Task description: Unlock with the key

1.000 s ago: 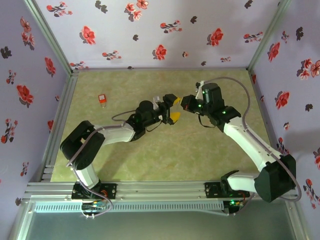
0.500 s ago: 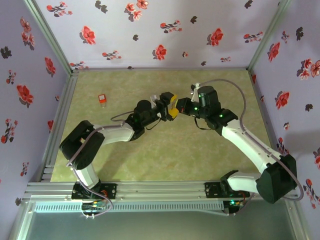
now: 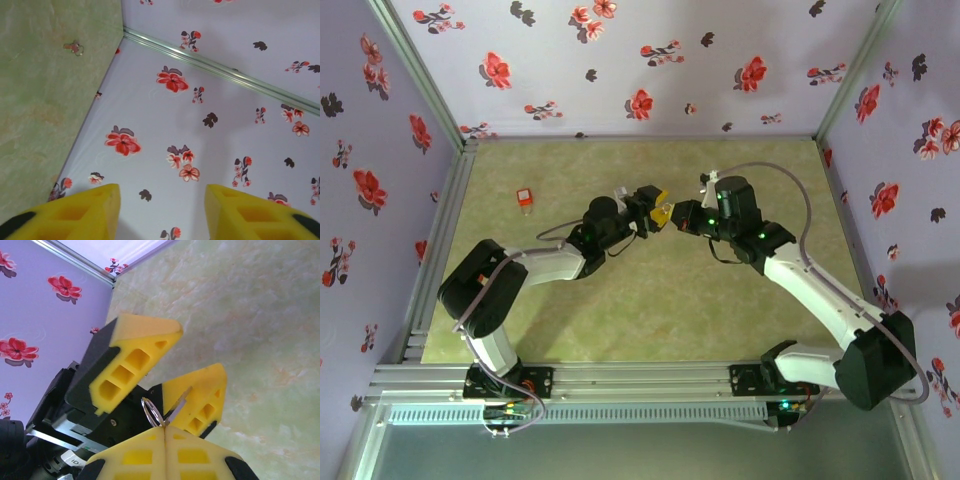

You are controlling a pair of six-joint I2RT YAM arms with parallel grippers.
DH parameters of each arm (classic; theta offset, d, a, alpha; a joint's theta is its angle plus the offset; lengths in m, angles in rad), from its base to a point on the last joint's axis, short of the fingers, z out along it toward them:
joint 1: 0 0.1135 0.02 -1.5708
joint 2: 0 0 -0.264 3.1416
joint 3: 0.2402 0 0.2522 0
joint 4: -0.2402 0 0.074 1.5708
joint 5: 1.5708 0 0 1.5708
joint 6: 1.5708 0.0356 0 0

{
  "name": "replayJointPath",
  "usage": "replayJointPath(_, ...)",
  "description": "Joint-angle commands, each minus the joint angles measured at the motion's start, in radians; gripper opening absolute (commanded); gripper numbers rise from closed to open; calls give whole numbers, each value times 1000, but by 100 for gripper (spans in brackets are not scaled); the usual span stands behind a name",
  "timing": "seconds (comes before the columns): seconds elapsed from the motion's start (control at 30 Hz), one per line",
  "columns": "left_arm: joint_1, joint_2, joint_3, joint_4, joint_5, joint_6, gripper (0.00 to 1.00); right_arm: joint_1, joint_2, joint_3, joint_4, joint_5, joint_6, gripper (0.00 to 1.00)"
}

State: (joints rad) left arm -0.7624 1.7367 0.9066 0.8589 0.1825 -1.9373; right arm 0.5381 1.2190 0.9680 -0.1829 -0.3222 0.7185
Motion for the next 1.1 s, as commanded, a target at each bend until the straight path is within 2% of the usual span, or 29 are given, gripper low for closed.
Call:
replayJointPath(0.0, 8, -16, -12, 17, -11, 26, 41, 10, -24, -14, 22, -20, -4, 0)
replayJointPath(0.13, 13, -18, -17, 12, -10, 34, 33, 10, -30, -15, 12, -18, -17, 0)
replayJointPath(0.47, 18, -14, -26, 28, -11, 50, 1, 10, -30, -23, 11, -24, -29, 0)
replayJointPath(0.67, 31, -48, -40, -1, -11, 111, 0, 8, -42, -15, -18, 4, -44, 0)
replayJointPath(0.77, 40, -93, -37, -51, -19, 198, 0, 8, -48, -20, -4, 2, -28, 0)
replayJointPath(0.83, 50, -139, -27, -127, -28, 307, 0, 7, -54, -33, 16, 2, 2, 0)
replayJointPath(0.87, 55, -166, -20, -182, -38, 376, 0, 6, -60, -44, 35, 2, 25, 4)
replayJointPath(0.9, 58, -201, -11, -237, -53, 452, 0, 6, -67, -60, 60, 0, 58, 17)
replayJointPath(0.97, 58, -278, 16, -385, -111, 664, 0, 4, -103, -106, 147, -7, 129, 55)
replayJointPath(1.0, 48, -315, 32, -456, -153, 776, 0, 5, -127, -135, 205, 0, 173, 68)
replayJointPath(1.07, 24, -359, 42, -487, -191, 953, 0, 5, -161, -187, 327, 8, 256, 78)
